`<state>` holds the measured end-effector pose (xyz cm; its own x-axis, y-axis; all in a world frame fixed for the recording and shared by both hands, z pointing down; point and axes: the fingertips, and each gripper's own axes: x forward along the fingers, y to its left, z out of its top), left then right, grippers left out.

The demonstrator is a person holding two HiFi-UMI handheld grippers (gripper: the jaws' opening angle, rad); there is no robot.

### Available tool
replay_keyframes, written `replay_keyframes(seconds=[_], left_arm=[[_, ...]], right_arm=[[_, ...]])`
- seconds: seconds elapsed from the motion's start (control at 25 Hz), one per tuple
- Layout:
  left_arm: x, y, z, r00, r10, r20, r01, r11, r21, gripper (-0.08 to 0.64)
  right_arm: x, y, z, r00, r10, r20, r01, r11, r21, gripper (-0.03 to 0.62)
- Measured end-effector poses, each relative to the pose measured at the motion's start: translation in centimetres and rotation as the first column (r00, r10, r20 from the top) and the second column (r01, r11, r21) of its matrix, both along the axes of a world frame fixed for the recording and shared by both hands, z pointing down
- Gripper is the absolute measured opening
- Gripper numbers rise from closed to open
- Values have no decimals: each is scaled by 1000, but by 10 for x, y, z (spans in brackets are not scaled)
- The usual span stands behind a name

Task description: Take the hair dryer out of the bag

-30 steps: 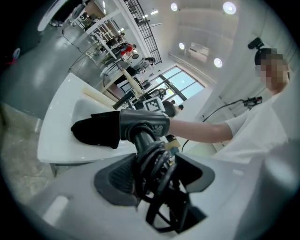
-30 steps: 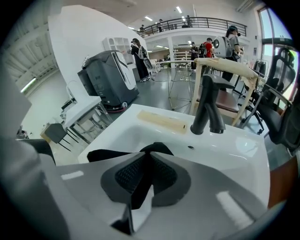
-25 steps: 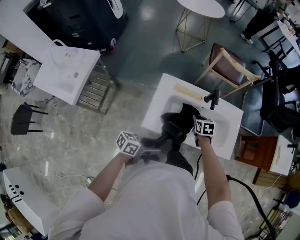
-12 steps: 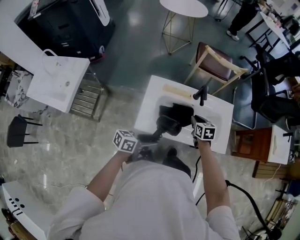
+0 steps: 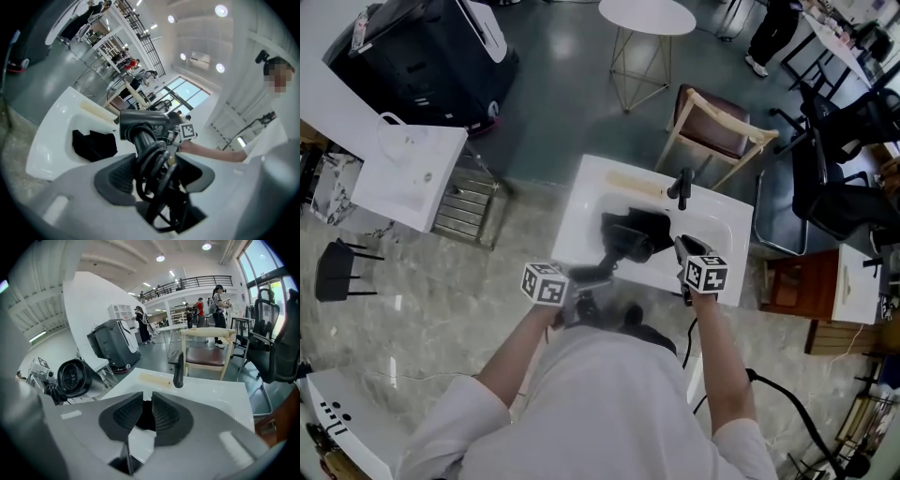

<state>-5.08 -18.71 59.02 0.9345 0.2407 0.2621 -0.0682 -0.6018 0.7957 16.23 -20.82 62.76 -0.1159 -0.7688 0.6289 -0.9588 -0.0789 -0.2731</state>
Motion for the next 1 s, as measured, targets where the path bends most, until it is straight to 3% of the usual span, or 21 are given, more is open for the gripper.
replay_keyframes(seconds=[0.4,1.0], left_arm=[[28,14,-14,998,-58,23,57,998,39,259],[31,17,-33,989,-141,35,139,989,54,259]], right_arm=[[17,36,-43,1000,20,6,-21,994,109,61],[13,76,-93,999,25,27,-31,971,236,6]])
